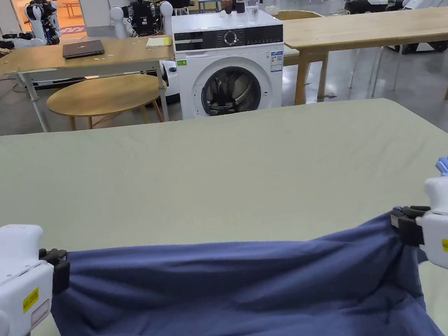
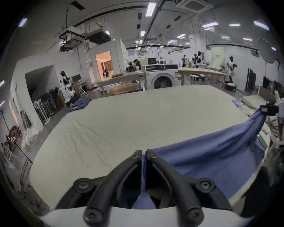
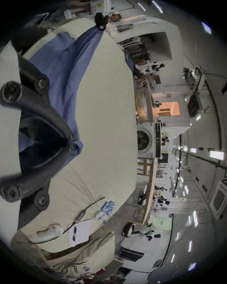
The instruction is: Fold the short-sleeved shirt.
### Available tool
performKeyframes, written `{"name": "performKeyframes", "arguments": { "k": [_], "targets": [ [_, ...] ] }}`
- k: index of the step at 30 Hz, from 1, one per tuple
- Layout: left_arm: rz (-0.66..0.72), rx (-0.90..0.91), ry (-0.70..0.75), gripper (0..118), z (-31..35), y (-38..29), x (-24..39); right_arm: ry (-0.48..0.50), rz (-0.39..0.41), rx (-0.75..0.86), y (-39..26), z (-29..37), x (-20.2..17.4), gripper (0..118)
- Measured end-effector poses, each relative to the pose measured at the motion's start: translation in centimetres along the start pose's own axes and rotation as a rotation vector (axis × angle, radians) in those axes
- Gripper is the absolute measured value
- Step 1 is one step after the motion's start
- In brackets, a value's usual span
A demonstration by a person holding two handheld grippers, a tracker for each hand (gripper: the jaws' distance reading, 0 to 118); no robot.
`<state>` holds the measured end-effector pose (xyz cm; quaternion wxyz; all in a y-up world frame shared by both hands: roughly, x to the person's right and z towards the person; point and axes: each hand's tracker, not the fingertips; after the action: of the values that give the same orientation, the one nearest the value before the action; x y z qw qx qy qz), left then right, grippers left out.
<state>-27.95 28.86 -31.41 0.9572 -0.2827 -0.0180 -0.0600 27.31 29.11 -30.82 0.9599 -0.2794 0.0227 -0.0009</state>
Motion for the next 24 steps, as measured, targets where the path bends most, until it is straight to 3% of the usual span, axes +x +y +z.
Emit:
{"name": "performKeyframes", "arguments": {
  "k": [5, 10, 15, 16, 18, 19, 20, 24],
  "targets": [
    [-0.007, -0.044, -0.046, 0, 4.0, -6.1, -0.2, 0.006, 0.034, -0.084, -7.2, 3.7, -0.2, 0],
    [0.038, -0.21, -0.016, 0, 3.2, -13.3, -0.5, -0.021, 0.035, -0.219, -14.5, 2.4, -0.8, 0],
    [0.029, -0.224, -0.011, 0, 2.1, -16.0, -1.0, -0.029, 0.027, -0.226, -15.0, 2.9, -0.6, 2],
    [0.028, -0.198, -0.001, 7, 2.5, -15.5, -0.8, -0.024, 0.023, -0.206, -14.5, 3.4, -0.6, 10],
    [-0.017, -0.126, 0.056, 55, 3.5, -13.5, 0.1, -0.029, 0.056, -0.108, -12.7, 4.9, -1.2, 72],
    [-0.045, -0.082, 0.063, 83, 4.3, -12.3, 0.9, -0.012, 0.072, -0.074, -11.7, 5.5, -1.8, 95],
    [-0.054, -0.043, 0.051, 104, 4.7, -11.0, 1.6, 0.006, 0.082, -0.039, -10.7, 6.1, -2.6, 101],
    [-0.074, 0.176, 0.008, 107, 6.1, -5.6, 6.5, 0.038, 0.091, 0.205, -6.5, 7.9, -7.5, 100]
  ]
}}
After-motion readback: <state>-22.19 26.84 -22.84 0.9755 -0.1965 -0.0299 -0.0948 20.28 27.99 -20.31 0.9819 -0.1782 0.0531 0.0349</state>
